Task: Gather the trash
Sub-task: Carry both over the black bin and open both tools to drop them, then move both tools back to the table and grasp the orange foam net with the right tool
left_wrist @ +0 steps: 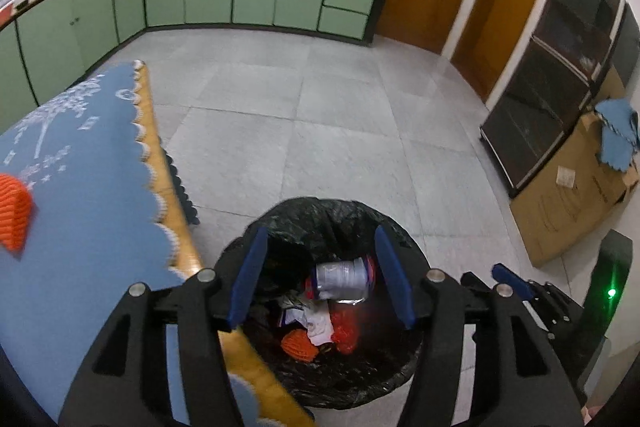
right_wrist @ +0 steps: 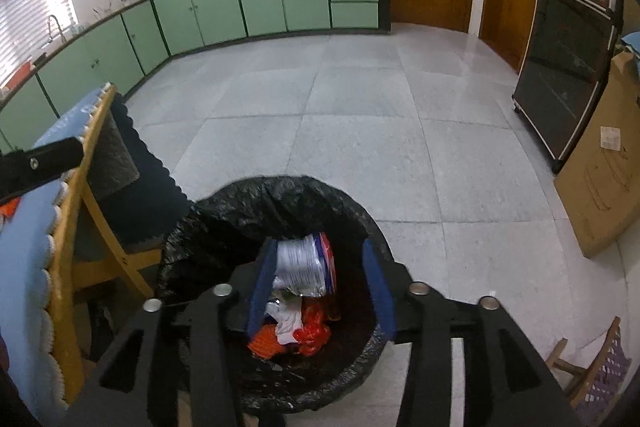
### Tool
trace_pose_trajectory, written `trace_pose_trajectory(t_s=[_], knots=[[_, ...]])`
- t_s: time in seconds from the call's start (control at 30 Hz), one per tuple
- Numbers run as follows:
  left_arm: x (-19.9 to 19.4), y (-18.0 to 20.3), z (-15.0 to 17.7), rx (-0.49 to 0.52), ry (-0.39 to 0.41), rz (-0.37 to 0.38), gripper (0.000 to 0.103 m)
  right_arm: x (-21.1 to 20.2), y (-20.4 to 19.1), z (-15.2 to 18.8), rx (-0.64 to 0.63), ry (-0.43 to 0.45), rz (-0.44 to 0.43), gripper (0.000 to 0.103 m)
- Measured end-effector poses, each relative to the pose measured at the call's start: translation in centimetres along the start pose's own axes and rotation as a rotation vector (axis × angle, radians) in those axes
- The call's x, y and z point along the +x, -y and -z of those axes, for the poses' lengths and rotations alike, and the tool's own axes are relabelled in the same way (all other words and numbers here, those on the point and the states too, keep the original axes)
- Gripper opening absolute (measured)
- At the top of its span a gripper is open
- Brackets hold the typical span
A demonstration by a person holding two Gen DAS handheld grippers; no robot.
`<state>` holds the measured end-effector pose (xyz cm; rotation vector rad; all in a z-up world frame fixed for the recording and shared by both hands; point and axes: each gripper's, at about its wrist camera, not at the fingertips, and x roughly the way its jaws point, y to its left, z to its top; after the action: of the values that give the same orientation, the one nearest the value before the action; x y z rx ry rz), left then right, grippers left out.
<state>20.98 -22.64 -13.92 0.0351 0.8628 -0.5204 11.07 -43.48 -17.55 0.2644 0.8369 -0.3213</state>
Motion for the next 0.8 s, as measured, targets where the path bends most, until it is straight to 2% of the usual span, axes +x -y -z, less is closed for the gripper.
trace_pose_trajectory(t_s=[0.2,0.43,0.6,0.8], knots=[[-5.0,-4.0,0.1,-0.049,0.111,-0.07,0.058,-3.7,-3.0,-1.6,-0.043,0.089,-0.066,0.064],[-11.9,-11.9,1.8,-0.142,0.231,-0.272,0.06,-7.1,-9.3,-3.6,-0.134,0.181,-0.193,0.069],[-15.7,-17.9,3.7,-0.211,0.263,-0.436,0.062,-7.6,-16.3,-4.1,-0.203,0.203,-0.319,0.07],[-18.1,-23.2,5.0,-0.28,0.272,-0.54,0.062,-6.6,-25.9,-3.5,-0.294,0.203,-0.436,0.07]])
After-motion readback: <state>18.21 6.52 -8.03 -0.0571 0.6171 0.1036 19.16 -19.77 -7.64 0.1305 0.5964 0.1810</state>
